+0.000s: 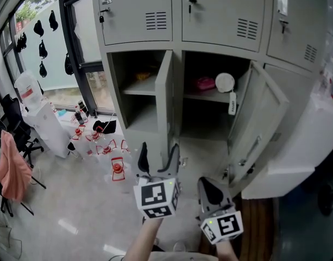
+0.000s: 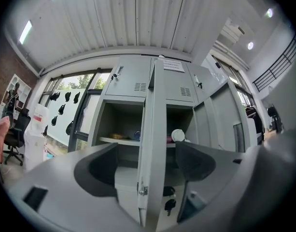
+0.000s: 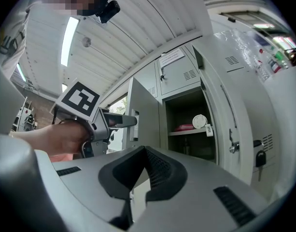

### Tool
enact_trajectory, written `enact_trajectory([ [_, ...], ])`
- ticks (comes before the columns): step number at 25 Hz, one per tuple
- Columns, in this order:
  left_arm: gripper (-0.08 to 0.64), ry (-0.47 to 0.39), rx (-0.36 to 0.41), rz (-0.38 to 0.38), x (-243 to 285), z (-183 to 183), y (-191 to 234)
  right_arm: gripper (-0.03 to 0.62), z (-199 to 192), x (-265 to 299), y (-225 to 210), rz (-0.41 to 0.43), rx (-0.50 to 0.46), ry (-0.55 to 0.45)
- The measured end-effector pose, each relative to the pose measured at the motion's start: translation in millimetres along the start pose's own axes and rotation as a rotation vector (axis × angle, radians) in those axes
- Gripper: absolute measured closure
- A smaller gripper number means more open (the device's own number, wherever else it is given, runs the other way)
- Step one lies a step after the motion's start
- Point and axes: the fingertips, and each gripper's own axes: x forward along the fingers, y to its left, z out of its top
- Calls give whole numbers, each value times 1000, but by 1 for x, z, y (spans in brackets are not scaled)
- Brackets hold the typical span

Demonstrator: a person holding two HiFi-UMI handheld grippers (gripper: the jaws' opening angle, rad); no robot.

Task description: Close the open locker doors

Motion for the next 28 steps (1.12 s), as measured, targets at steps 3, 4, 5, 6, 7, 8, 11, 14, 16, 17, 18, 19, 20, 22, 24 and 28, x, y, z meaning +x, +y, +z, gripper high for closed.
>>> enact_trajectory([
  [3,212,7,43,29,6,-3,4,588,-3,-3,-1,-1,18,11],
  [4,212,8,56,41,8,-3,6,588,-5,-4,0,1,25,13],
  [5,212,9,64,50,9,-4,7,588,-6,-4,2,4,30,14],
  [6,212,10,67,57,11,-4,9,588,-7,-4,4,8,32,15],
  [7,212,13,66,63,12,-5,10,588,-8,-3,6,12,36,17],
  [8,212,15,65,67,12,-6,12,588,-8,-4,7,13,42,19],
  [11,212,16,68,75,10,-8,16,588,-11,-5,5,14,39,22],
  [14,212,15,76,84,10,-8,20,588,-12,-4,6,21,46,25],
  [16,212,12,80,93,12,-6,23,588,-12,-1,7,31,41,15],
  [17,212,11,81,98,12,-5,25,588,-13,0,7,34,32,8],
  [18,212,10,81,103,12,-4,27,588,-12,1,7,37,29,3],
  [19,212,9,83,109,12,-3,30,588,-12,2,7,39,31,0],
  [20,212,9,86,116,12,-2,33,588,-12,3,7,40,34,-5],
  [22,212,15,90,132,12,-3,40,588,-13,5,6,41,42,-5],
  [24,212,24,90,153,14,-6,47,588,-14,6,5,43,44,0],
  [28,212,24,79,190,15,-8,65,588,-22,13,8,58,48,21],
])
